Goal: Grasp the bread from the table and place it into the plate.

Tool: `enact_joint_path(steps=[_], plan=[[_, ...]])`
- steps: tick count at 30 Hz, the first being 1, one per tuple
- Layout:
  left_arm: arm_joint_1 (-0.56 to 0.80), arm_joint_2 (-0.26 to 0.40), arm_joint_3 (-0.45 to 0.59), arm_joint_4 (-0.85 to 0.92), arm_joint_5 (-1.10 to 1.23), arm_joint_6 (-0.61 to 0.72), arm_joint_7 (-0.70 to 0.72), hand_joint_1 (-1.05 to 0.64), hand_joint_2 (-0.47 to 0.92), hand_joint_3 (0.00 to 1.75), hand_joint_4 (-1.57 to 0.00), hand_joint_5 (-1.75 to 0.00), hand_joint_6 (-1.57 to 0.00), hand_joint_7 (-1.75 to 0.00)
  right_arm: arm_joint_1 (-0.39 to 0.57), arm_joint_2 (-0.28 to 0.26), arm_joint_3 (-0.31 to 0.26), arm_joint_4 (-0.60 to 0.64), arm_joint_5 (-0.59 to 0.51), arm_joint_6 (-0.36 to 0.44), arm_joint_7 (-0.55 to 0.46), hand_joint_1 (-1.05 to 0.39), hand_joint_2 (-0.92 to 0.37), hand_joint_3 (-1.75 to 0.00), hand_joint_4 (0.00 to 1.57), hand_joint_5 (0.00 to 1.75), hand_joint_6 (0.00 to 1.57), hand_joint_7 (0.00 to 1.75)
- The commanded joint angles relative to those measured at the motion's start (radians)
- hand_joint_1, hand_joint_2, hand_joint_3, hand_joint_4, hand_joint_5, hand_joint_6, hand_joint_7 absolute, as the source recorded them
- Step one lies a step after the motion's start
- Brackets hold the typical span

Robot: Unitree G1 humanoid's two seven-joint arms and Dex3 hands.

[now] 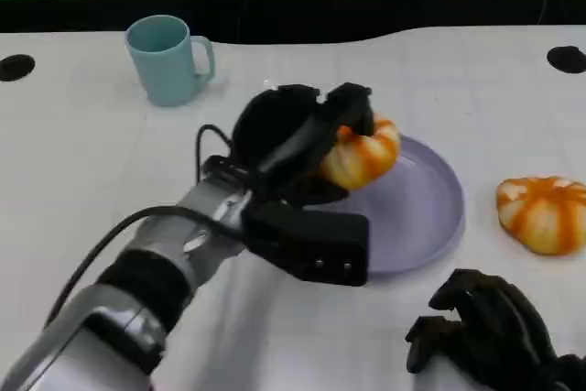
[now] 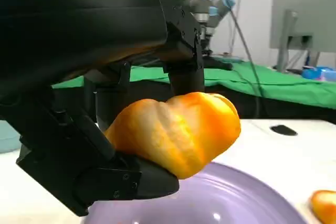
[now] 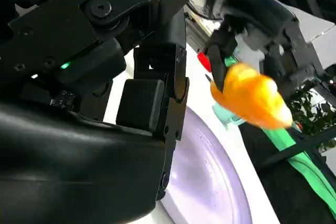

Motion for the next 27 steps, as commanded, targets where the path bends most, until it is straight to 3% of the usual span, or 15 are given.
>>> enact_joint_path(steps=[1,6,7,9,10,11,12,14,16,18,20,22,27], plan=[[-0.062,-0.018,-0.026,0.057,0.010,0.013,0.019,-0.31,0.54,1.04,-0.96,-1.75,-0.76,-1.35,0.006,-0.008,-0.002,-0.005,0.002,-0.012,0.003,-1.04,-0.73,0.00,1.57,0.74,1.57,0.39],[-0.071,-0.021,-0.034,0.075,0.004,0.010,0.027,-0.31,0.54,1.04,-0.96,-1.75,-0.77,-1.32,0.006,-0.008,-0.002,-0.005,0.002,-0.012,0.003,-1.04,-0.73,0.00,1.57,0.74,1.57,0.39],[-0.088,-0.031,-0.037,0.092,-0.003,0.022,-0.038,-0.31,0.56,0.98,-0.92,-1.73,-0.76,-1.27,0.007,-0.005,-0.001,-0.006,0.001,-0.014,-0.001,-1.05,-0.73,0.00,1.57,0.74,1.57,0.39],[-0.113,-0.045,-0.048,0.116,-0.010,0.050,-0.148,-0.32,0.76,0.58,-0.76,-1.58,-0.76,-1.06,0.010,0.000,0.001,-0.014,-0.002,-0.013,-0.010,-1.05,-0.72,0.00,1.57,0.74,1.57,0.39],[-0.121,-0.049,-0.053,0.122,-0.010,0.063,-0.183,-0.36,0.85,0.47,-0.71,-1.34,-0.71,-0.89,0.011,0.001,0.003,-0.017,-0.004,-0.013,-0.013,-1.05,-0.73,0.00,1.57,0.74,1.57,0.39],[-0.123,-0.049,-0.059,0.122,-0.008,0.072,-0.203,-0.38,0.89,0.43,-0.70,-1.25,-0.69,-0.82,0.010,0.000,0.002,-0.017,-0.002,-0.010,-0.013,-1.04,-0.73,0.00,1.57,0.74,1.57,0.39],[-0.124,-0.048,-0.063,0.120,-0.008,0.079,-0.217,-0.39,0.91,0.41,-0.69,-1.04,-0.66,-0.64,0.009,-0.001,0.002,-0.016,-0.001,-0.008,-0.011,-1.05,-0.72,0.00,1.57,0.74,1.57,0.39],[-0.129,-0.047,-0.077,0.117,-0.001,0.101,-0.254,-0.40,0.92,0.40,-0.69,-0.92,-0.66,-0.51,0.007,-0.002,0.001,-0.011,0.001,-0.009,-0.006,-1.05,-0.72,0.00,1.57,0.74,1.57,0.40],[-0.135,-0.047,-0.093,0.114,0.009,0.128,-0.299,-0.49,0.92,0.38,-0.50,-0.60,-0.47,-0.22,0.009,-0.002,0.002,-0.012,-0.003,-0.016,-0.007,-1.04,-0.72,0.00,1.57,0.74,1.57,0.40],[-0.138,-0.044,-0.102,0.108,0.008,0.139,-0.332,-0.56,0.92,0.38,-0.42,-0.44,-0.40,-0.10,0.008,-0.003,0.002,-0.010,-0.002,-0.017,-0.004,-1.04,-0.72,0.00,1.57,0.74,1.57,0.40],[-0.142,-0.043,-0.109,0.103,0.007,0.159,-0.369,-0.58,0.92,0.38,-0.40,-0.39,-0.37,-0.06,0.008,-0.004,0.002,-0.010,-0.002,-0.016,-0.005,-1.04,-0.72,0.00,1.57,0.74,1.57,0.39],[-0.145,-0.044,-0.116,0.097,0.009,0.183,-0.405,-0.74,0.92,0.44,-0.25,-0.29,-0.24,-0.02,0.008,-0.004,0.002,-0.011,-0.003,-0.015,-0.007,-1.05,-0.72,0.00,1.57,0.74,1.57,0.39],[-0.150,-0.037,-0.124,0.073,0.006,0.216,-0.498,-0.96,0.92,0.50,-0.07,-0.18,-0.08,0.00,0.010,-0.003,0.004,-0.020,-0.008,-0.012,-0.018,-1.05,-0.73,0.00,1.57,0.74,1.57,0.40]])
